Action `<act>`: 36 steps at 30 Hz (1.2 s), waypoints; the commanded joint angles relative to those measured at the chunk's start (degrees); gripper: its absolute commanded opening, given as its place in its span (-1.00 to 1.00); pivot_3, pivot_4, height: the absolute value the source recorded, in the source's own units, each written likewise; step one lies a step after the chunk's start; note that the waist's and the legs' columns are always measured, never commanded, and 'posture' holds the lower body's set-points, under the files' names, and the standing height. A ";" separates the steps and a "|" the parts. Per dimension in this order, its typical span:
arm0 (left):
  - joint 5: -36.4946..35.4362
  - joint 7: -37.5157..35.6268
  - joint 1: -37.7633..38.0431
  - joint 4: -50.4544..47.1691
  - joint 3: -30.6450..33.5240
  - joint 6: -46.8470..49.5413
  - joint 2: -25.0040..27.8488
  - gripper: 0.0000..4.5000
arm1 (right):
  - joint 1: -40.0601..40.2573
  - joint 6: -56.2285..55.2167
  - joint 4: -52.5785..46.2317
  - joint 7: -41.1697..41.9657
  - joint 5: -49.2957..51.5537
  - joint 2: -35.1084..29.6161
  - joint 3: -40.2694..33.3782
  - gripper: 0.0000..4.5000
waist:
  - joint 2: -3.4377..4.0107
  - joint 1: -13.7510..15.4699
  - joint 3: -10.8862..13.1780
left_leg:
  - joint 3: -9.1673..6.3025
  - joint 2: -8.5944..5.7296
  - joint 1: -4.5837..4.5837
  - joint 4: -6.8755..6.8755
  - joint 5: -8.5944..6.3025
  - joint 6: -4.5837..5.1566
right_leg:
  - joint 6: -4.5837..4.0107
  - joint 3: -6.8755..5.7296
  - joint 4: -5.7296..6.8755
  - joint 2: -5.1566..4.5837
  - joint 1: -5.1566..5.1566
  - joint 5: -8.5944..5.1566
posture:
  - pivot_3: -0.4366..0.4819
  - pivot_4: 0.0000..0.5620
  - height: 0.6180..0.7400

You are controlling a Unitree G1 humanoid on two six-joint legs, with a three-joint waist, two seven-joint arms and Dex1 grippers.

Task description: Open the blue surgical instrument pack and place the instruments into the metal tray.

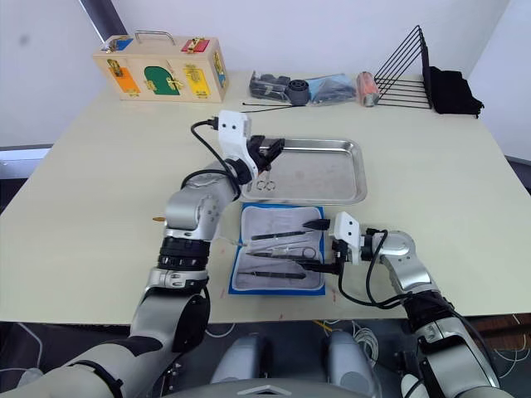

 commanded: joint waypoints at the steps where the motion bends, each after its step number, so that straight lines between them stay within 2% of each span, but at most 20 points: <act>1: -4.59 -11.67 1.65 -4.14 -0.79 -1.15 5.22 0.26 | 2.55 2.38 4.43 -0.52 -3.59 -0.83 2.03 1.00 | 0.03 -0.02 0.02 | 0.02 0.00 0.00 0.00 0.00 0.00 | 0.00 0.00 0.00 0.00 0.00 0.00 | -0.05 -0.47 1.00; 4: -7.90 -22.07 4.33 -6.08 -0.66 -1.98 11.68 0.26 | 2.62 2.31 4.40 -0.48 -3.59 -0.88 2.02 1.00 | 0.04 -0.08 0.03 | 0.02 0.00 -0.01 0.00 0.00 0.01 | 0.00 -0.01 0.00 0.00 0.00 -0.01 | -0.05 -0.47 1.00; 8: -8.70 -36.11 8.23 -6.19 -0.86 -8.64 21.49 0.26 | 3.06 2.37 3.98 -0.19 -3.42 -1.34 1.88 1.00 | 0.08 -0.09 0.05 | 0.01 0.01 0.00 -0.01 -0.01 0.02 | -0.01 -0.01 -0.02 0.00 0.00 -0.01 | -0.05 -0.47 1.00; 17: -14.03 -62.03 12.58 -6.76 -0.71 -15.42 36.29 0.26 | 3.40 2.47 3.80 0.37 -3.24 -1.99 1.75 1.00 | 0.10 0.34 0.07 | 0.09 0.03 -0.01 -0.02 -0.02 0.03 | -0.02 -0.03 -0.06 -0.02 0.00 -0.02 | -0.05 -0.47 1.00; 19: -14.57 -67.21 14.05 -6.06 -2.31 -18.93 40.26 0.50 | 3.28 2.36 3.99 0.45 -3.21 -2.00 1.75 1.00 | 0.16 0.41 0.11 | 0.13 0.03 -0.01 -0.02 -0.02 0.03 | -0.03 -0.02 -0.06 -0.01 -0.01 -0.03 | -0.05 -0.47 1.00; 22: -18.15 -68.24 15.19 -5.59 -4.10 -19.62 44.20 0.97 | 3.47 2.24 3.92 0.61 -3.14 -2.01 1.80 1.00 | 0.20 0.77 0.14 | 0.19 0.05 -0.01 -0.03 -0.02 0.04 | -0.03 -0.01 -0.07 -0.01 -0.02 -0.04 | -0.05 -0.47 1.00; 25: -20.41 -68.24 15.74 -4.05 -8.08 -26.24 49.66 0.99 | 3.62 2.24 3.86 0.62 -3.13 -2.08 1.74 1.00 | 0.22 0.88 0.18 | 0.17 0.08 -0.02 -0.03 -0.02 0.04 | -0.03 0.01 -0.08 -0.02 -0.04 -0.04 | -0.05 -0.47 1.00; 31: -25.07 -68.24 15.39 -2.25 -13.89 -33.10 56.26 0.99 | 3.61 2.37 3.83 0.64 -3.08 -2.14 1.71 1.00 | 0.27 0.98 0.25 | 0.20 0.09 -0.03 -0.04 -0.02 0.04 | -0.03 0.03 -0.07 0.00 -0.09 -0.05 | -0.05 -0.47 1.00; 36: -27.61 -68.24 14.31 -1.40 -16.64 -34.79 58.00 0.99 | 3.17 2.27 4.30 0.83 -3.15 -2.16 1.70 1.00 | 0.27 1.00 0.26 | 0.35 0.09 -0.04 -0.05 -0.02 0.05 | -0.02 0.04 -0.07 0.01 -0.10 -0.05 | -0.05 -0.47 1.00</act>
